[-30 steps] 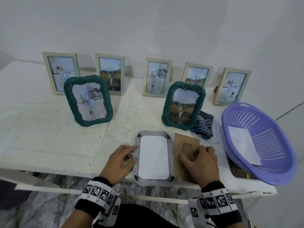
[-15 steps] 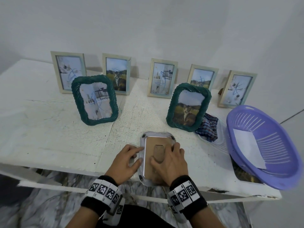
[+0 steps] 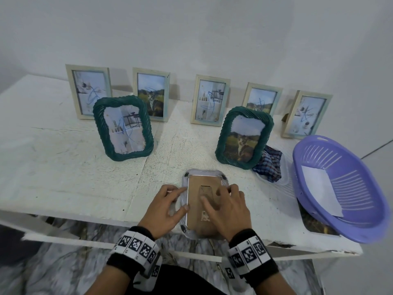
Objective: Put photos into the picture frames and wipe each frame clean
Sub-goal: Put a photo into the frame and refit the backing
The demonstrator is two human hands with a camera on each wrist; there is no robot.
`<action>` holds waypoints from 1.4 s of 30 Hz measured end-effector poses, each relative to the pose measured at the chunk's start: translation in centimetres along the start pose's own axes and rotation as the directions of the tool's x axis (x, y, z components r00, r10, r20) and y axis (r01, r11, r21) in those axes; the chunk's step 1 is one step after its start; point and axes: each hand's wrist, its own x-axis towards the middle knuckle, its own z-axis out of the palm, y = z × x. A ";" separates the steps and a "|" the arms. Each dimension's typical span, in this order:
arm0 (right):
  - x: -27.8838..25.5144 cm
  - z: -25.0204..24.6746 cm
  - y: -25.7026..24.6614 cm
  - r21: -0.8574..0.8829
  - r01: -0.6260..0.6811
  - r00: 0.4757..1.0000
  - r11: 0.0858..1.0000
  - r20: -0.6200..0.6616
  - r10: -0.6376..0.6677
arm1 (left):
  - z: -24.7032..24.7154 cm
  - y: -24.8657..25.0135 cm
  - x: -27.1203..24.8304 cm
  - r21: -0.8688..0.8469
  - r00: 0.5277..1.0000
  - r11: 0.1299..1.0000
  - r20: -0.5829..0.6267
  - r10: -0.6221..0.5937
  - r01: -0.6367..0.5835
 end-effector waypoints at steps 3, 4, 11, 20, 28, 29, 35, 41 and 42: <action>-0.5 -0.1 3.1 0.109 0.134 0.990 0.985 -0.050 -0.129 | -0.1 0.6 -0.3 0.057 0.998 0.998 0.058 0.024 -0.027; -0.8 -0.1 4.2 0.139 0.179 0.984 0.974 -0.043 -0.175 | 0.0 0.7 -0.4 0.102 0.995 0.993 0.091 0.041 -0.050; -4.2 -0.9 7.0 0.119 0.382 0.919 0.916 0.053 -0.390 | 0.5 0.4 -0.7 0.225 0.992 0.969 0.092 0.084 -0.103; -5.5 0.1 6.7 0.052 0.336 0.941 0.940 -0.058 -0.333 | 0.7 0.9 -0.7 0.301 0.994 0.950 0.086 0.061 -0.085; -5.5 0.7 6.5 0.260 0.269 0.961 0.927 -0.007 -0.277 | 0.7 1.1 -0.7 0.309 0.994 0.947 0.092 0.059 -0.085; -5.5 0.6 6.5 0.265 0.290 0.953 0.920 0.008 -0.303 | 0.7 1.1 -0.7 0.311 0.994 0.947 0.093 0.058 -0.085; -5.3 0.0 6.6 0.275 0.317 0.945 0.908 -0.009 -0.327 | 0.6 1.1 -0.7 0.309 0.993 0.948 0.111 0.048 -0.081; -4.4 -0.8 4.3 0.113 0.432 0.901 0.895 -0.023 -0.432 | -0.3 1.2 -0.8 0.092 0.995 0.995 0.097 0.037 -0.046; -4.3 -0.7 3.9 0.072 0.456 0.889 0.887 0.023 -0.458 | -0.6 1.1 -1.0 0.060 0.997 0.997 0.063 0.047 -0.051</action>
